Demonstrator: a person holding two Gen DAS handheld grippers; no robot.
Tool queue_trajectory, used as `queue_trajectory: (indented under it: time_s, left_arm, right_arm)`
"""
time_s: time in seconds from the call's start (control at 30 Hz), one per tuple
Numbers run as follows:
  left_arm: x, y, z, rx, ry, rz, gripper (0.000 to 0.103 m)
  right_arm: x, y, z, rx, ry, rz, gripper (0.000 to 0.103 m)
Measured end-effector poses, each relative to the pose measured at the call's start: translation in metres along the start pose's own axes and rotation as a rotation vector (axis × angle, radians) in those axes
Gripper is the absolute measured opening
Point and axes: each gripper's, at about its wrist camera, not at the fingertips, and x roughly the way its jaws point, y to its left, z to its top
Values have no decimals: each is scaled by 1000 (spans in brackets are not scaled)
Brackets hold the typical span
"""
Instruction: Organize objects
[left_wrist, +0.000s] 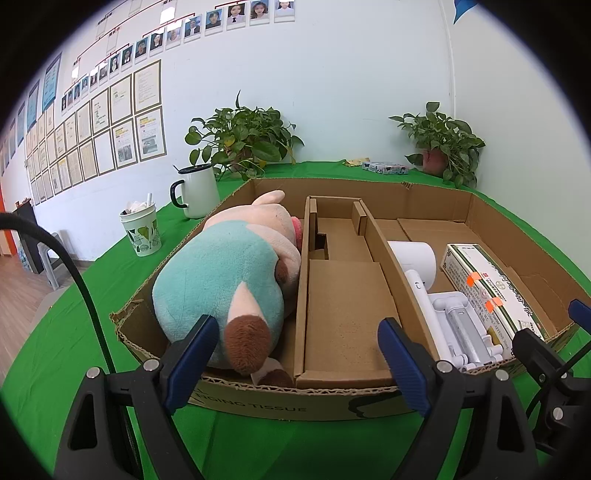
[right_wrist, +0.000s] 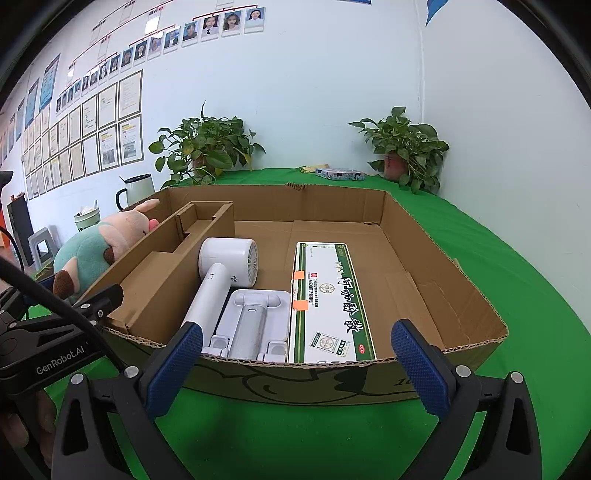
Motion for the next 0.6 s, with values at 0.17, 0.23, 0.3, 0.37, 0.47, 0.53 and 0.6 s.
queue_trajectory:
  time_s: [0.17, 0.23, 0.3, 0.37, 0.47, 0.53, 0.6]
  left_arm:
    - [1, 0, 0, 2, 4, 0, 90]
    - [1, 0, -1, 2, 4, 0, 90]
    - [0, -1, -2, 2, 4, 0, 90]
    - [0, 0, -1, 1, 4, -1, 91]
    - [1, 0, -1, 2, 4, 0, 91]
    - [0, 0, -1, 1, 4, -1, 91]
    - [0, 1, -1, -3, 1, -13, 91]
  right_arm:
    - [0, 0, 0, 0, 0, 0, 103]
    - [0, 0, 0, 0, 0, 0, 103]
    - [0, 0, 0, -1, 0, 0, 103]
    - [0, 0, 0, 0, 0, 0, 103]
    - [0, 0, 0, -1, 0, -1, 103]
    - [0, 0, 0, 0, 0, 0, 103]
    - [-1, 0, 0, 1, -1, 0, 103]
